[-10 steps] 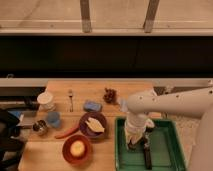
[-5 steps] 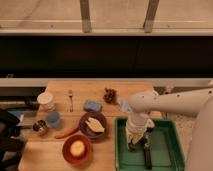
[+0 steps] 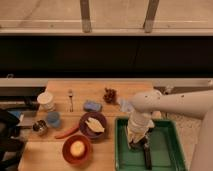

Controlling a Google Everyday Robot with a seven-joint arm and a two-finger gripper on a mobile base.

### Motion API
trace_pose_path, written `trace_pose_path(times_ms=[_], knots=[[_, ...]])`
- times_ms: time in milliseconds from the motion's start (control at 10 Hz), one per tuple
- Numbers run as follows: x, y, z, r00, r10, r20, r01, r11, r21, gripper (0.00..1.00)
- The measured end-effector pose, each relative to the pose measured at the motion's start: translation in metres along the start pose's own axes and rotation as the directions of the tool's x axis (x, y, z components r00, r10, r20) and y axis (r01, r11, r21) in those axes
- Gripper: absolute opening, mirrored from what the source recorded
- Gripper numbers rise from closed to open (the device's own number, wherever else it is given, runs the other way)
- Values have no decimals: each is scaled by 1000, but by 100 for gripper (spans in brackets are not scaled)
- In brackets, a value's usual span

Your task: Place eraser in tray

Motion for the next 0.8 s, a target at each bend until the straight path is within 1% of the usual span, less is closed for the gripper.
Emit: trace_pose_path(times_ms=[400,500,600,700,800], knots=[[0,1,-1,1000,-1,3,1,1000,2,80],[-1,1,-2,1000,10,16,-10,1000,-2,80],[-4,-1,-10,998,36,57,-35,999,-13,80],[-8,-5,-19,992,65,106,-62,998,-29,80],[-9,-5,-22,990,72,121,-68,997,-34,80]])
